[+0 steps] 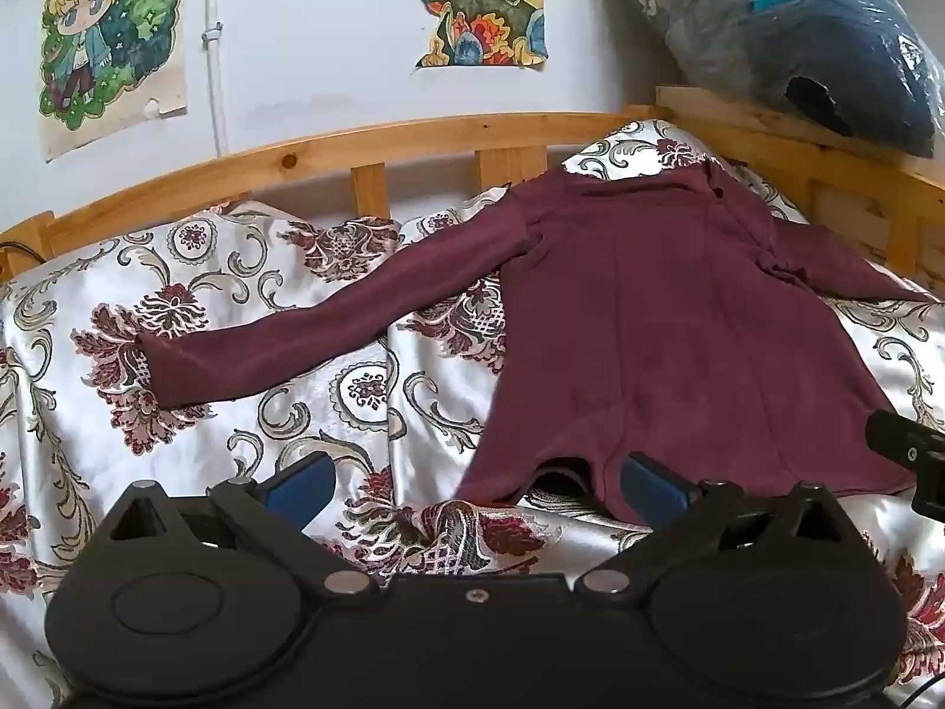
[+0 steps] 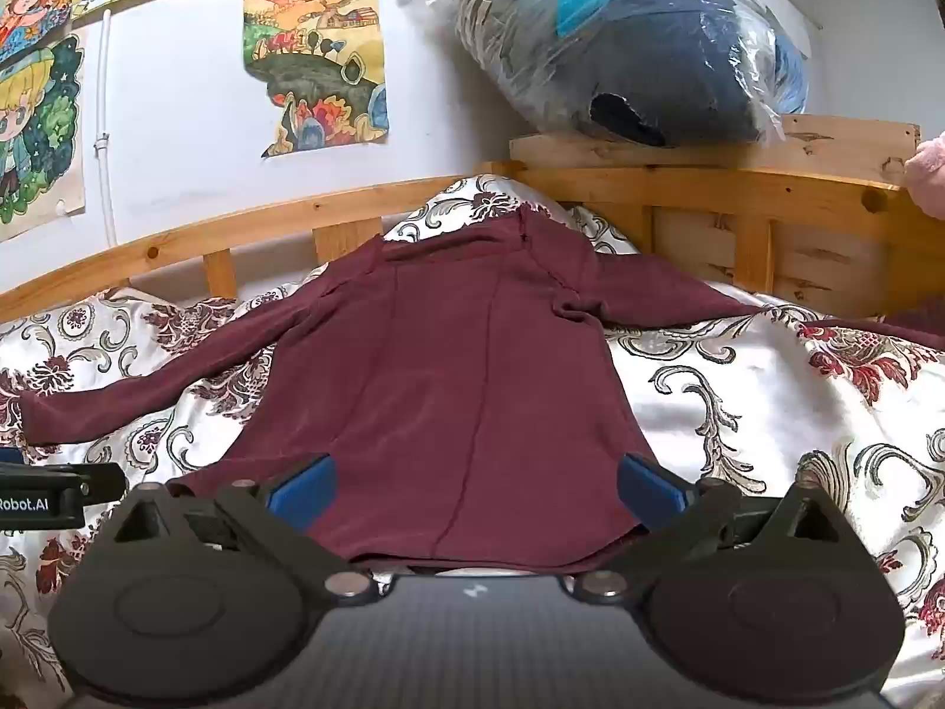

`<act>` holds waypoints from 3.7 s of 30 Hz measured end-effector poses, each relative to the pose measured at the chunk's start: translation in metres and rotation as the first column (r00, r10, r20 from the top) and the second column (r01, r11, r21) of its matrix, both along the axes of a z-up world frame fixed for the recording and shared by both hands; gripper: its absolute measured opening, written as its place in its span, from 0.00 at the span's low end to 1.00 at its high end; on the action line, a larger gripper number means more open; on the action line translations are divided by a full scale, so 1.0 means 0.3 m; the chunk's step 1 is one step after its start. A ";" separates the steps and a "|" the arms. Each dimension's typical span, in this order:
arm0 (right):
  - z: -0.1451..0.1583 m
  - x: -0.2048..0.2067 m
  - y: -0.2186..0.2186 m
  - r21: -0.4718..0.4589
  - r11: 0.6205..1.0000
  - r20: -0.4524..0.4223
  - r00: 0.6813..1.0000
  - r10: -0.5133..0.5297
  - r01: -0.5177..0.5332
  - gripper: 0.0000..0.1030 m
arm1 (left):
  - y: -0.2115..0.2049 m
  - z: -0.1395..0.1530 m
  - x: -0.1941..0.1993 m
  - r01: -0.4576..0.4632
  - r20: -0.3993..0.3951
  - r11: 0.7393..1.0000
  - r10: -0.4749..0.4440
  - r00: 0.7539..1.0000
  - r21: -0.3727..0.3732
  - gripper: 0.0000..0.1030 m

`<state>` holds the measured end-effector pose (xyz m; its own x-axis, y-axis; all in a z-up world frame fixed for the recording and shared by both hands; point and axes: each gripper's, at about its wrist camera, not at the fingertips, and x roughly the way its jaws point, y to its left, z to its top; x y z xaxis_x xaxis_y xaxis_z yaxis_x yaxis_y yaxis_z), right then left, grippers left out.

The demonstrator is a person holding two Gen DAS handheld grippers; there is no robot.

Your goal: Fold small clothes

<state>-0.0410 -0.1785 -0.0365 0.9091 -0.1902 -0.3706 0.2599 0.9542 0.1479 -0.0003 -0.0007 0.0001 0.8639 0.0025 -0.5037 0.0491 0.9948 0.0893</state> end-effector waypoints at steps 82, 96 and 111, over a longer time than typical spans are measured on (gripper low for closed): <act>-0.004 -0.004 0.001 0.011 1.000 -0.001 1.000 -0.029 0.029 1.00 | 0.002 -0.004 0.005 -0.010 -0.013 1.000 0.010 1.000 0.004 0.99; -0.003 -0.005 0.002 0.015 0.999 -0.001 0.999 -0.032 0.032 1.00 | 0.000 -0.007 0.001 -0.011 -0.024 1.000 0.011 1.000 0.002 0.99; 0.108 -0.025 -0.371 0.164 0.894 0.089 0.897 -0.434 0.417 1.00 | -0.108 0.096 0.132 0.044 -0.058 0.998 -0.041 0.997 0.053 0.99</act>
